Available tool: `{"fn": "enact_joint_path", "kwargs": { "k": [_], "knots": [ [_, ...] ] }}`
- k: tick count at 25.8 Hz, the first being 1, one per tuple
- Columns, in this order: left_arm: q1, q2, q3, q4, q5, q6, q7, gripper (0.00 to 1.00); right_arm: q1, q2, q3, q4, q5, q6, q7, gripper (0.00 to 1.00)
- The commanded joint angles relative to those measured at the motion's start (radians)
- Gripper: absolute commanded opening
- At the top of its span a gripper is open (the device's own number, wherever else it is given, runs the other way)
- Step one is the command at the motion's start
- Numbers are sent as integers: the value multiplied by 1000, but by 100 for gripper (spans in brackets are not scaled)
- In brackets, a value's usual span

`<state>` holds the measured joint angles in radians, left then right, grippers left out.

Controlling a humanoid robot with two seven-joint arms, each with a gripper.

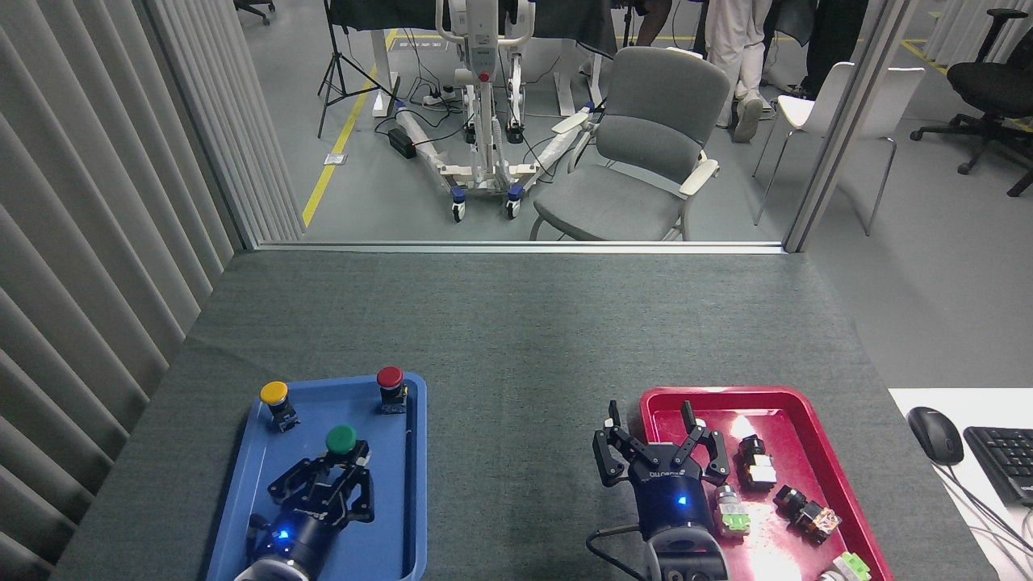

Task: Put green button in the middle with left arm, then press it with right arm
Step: 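Lift the green button with the left hand and carry it toward the table middle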

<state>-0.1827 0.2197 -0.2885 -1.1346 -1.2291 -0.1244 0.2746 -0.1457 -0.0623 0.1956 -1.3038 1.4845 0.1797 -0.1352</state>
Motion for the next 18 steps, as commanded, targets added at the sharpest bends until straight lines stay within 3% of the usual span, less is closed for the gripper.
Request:
{"fn": "enact_joint_path", "kwargs": {
  "k": [1,6,10,18],
  "knots": [
    [-54,12,-118,-24,-1,-27,-28,13,0,1,1,0,0,0,-1,100],
    [-164,-14,-271,-11,-3,-27,-126,13,0,1,1,1,0,1,0,100],
    [-195,-43,-324,16,-3,-27,-163,13,0,-1,1,0,0,0,-1,100],
    [-360,-183,-368,326,-4,-21,-199,11,0,1,1,1,0,0,-1,100]
  ]
}}
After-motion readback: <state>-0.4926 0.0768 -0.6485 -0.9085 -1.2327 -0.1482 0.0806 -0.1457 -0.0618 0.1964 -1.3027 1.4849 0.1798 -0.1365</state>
